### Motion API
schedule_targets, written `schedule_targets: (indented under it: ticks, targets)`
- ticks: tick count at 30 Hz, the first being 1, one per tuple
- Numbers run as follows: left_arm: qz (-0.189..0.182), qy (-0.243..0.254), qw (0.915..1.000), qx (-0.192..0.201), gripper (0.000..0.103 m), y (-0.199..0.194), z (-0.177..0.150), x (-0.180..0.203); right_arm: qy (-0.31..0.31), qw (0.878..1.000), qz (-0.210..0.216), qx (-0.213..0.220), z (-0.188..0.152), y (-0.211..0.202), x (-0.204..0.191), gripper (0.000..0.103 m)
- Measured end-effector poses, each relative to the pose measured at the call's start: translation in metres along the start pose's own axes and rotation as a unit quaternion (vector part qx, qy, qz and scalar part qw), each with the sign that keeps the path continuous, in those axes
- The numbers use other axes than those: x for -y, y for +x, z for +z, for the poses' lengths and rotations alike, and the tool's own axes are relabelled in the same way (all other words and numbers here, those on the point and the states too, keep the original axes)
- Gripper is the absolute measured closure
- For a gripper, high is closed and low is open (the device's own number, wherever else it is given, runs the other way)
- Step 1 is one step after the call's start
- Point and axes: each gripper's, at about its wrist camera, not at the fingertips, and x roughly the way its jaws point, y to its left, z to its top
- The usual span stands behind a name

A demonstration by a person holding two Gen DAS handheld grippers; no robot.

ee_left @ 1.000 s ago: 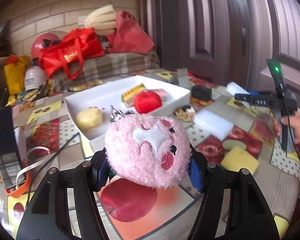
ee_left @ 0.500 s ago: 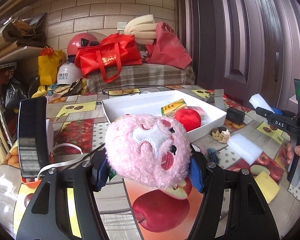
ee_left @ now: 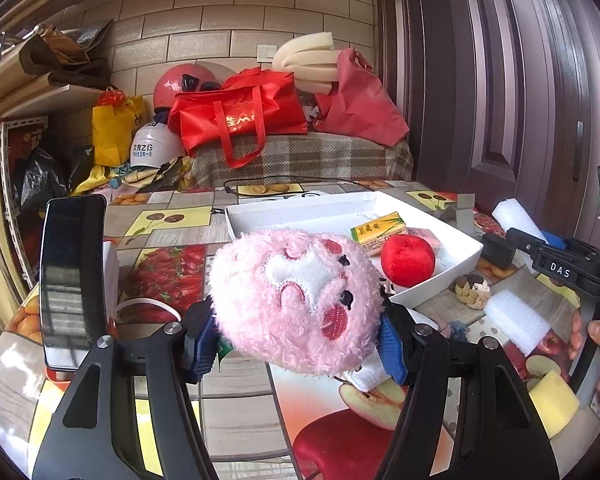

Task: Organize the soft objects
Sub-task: 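Carry the plush ball with left tool while right tool carries the foam block over the box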

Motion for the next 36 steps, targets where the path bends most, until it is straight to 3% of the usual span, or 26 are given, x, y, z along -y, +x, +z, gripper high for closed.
schedule_targets:
  ticks: [16,27,36]
  targets:
    - [0.028,-0.003,0.9995,0.011,0.038,0.031,0.014,-0.004,0.008,0.997,0.078,-0.008,0.004,0.009,-0.057,0.047]
    - [0.047,-0.009,0.9987,0.017,0.038,0.058,0.025,-0.005,0.096,0.994,0.052,-0.031,0.010,0.042,-0.036,0.047]
    - [0.056,-0.011,0.9980,0.028,0.037,0.079,0.035,-0.004,0.081,0.996,0.034,-0.027,0.019,0.060,-0.051,0.047]
